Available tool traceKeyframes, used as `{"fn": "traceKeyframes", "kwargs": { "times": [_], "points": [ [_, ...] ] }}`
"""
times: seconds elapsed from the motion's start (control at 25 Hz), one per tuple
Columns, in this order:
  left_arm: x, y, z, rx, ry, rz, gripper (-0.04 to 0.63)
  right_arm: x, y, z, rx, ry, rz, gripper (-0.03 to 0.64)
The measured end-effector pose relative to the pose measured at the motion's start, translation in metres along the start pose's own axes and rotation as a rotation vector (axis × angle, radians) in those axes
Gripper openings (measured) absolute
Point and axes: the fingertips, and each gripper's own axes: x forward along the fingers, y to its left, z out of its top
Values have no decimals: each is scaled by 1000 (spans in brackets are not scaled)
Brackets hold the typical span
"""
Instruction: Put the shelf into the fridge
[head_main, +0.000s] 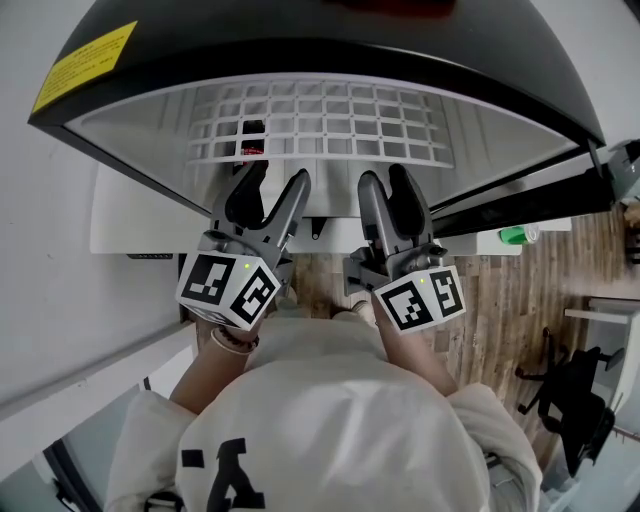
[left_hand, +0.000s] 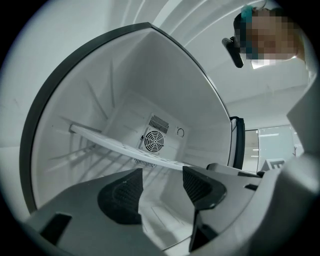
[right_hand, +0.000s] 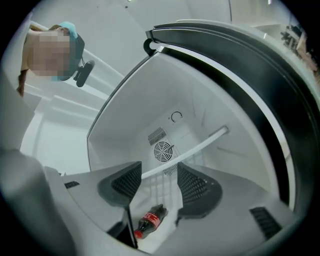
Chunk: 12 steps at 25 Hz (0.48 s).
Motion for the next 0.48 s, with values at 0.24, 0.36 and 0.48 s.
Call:
{"fn": "traceKeyframes", "kwargs": {
  "times": [0.24,0.36,0.48],
  "points": [
    [-4,-16,-3,18,-8,-107,129,-2,16,-9,-68,43,61,118],
    [-3,-24,-2,68,-3,-145,31,-2,24,-11,-94,45,84,69],
    [-2,-27,-3,81,12,-185,18,-1,33,-11,-128,27,100,57]
  ]
}}
